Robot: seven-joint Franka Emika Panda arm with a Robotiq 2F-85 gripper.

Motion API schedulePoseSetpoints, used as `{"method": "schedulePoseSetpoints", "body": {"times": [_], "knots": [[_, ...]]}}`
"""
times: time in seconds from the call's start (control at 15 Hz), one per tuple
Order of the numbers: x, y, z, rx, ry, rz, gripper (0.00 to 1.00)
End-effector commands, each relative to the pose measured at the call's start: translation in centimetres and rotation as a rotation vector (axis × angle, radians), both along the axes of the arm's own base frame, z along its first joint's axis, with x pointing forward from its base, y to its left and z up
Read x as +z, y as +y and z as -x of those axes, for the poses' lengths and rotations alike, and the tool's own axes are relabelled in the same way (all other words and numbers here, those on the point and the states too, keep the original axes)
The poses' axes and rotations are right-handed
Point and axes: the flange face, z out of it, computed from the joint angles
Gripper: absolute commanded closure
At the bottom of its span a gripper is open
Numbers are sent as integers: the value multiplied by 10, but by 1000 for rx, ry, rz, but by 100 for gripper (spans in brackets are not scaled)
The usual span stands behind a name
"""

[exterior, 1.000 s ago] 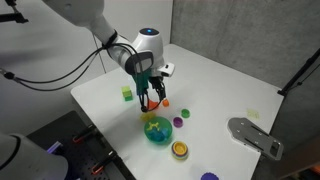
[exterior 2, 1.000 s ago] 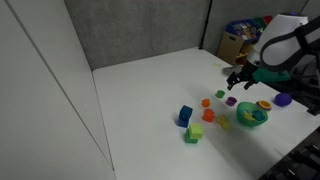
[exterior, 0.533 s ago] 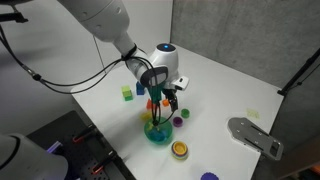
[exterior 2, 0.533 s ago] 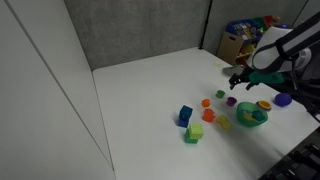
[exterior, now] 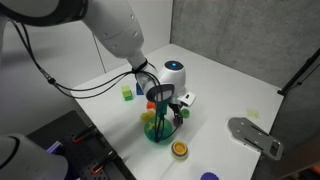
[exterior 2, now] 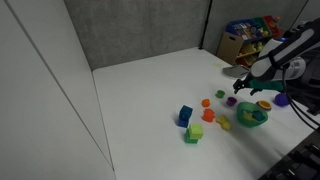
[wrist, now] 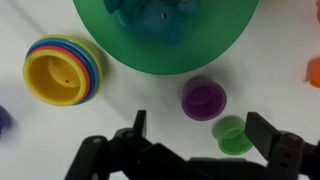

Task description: Put the purple bowl in the yellow bowl

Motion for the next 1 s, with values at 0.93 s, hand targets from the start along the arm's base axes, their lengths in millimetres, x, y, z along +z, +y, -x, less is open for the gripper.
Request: {"method": "schedulePoseSetpoints", "body": {"times": [0.93], "knots": [[-69, -30, -16, -87, -14, 42, 0]]}}
